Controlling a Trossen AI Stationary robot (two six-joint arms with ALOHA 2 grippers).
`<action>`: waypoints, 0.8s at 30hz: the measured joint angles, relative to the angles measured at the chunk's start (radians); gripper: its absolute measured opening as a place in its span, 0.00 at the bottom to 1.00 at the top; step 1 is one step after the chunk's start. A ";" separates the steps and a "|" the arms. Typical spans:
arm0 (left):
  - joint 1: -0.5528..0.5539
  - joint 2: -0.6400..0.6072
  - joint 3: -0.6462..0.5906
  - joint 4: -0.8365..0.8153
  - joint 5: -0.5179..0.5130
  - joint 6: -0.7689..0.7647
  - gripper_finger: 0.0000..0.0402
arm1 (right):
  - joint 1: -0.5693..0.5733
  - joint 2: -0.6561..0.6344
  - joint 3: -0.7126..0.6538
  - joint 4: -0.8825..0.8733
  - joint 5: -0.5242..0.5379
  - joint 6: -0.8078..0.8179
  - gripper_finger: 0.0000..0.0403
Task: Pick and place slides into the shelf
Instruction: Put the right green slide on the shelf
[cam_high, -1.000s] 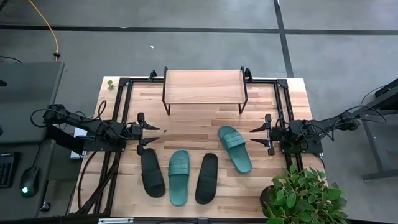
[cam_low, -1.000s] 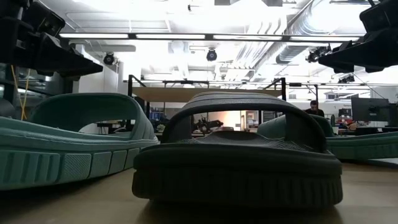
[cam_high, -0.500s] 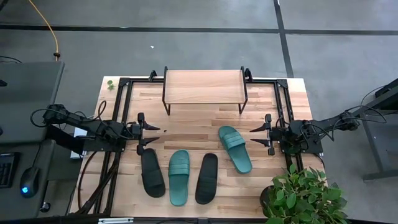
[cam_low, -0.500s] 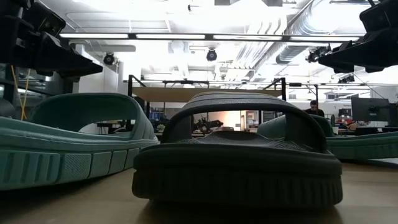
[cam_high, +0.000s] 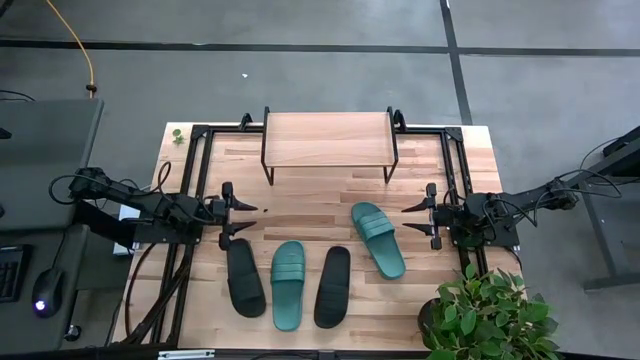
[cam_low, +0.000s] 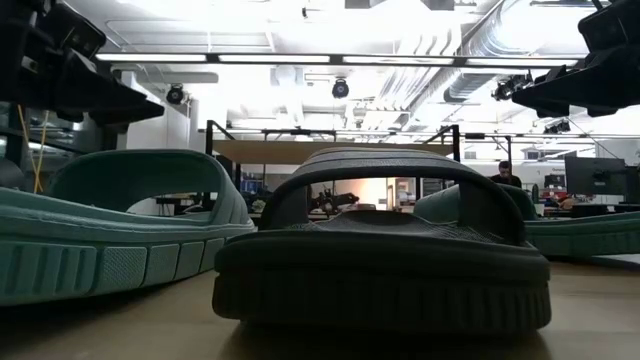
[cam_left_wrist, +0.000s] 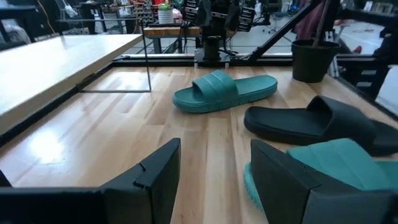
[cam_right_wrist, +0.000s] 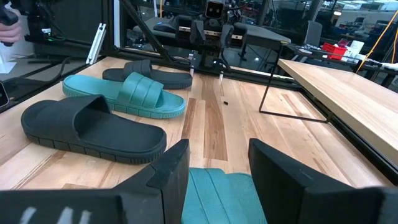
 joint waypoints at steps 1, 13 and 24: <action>0.000 0.000 0.000 0.000 0.000 -0.011 0.44 | 0.000 0.000 0.000 0.000 0.000 0.000 0.39; 0.000 0.000 0.000 0.001 -0.001 -0.087 0.44 | 0.000 0.000 0.000 0.021 0.000 0.128 0.39; 0.000 0.000 0.000 0.022 -0.013 -0.105 0.44 | 0.000 0.000 0.000 0.089 0.000 0.202 0.39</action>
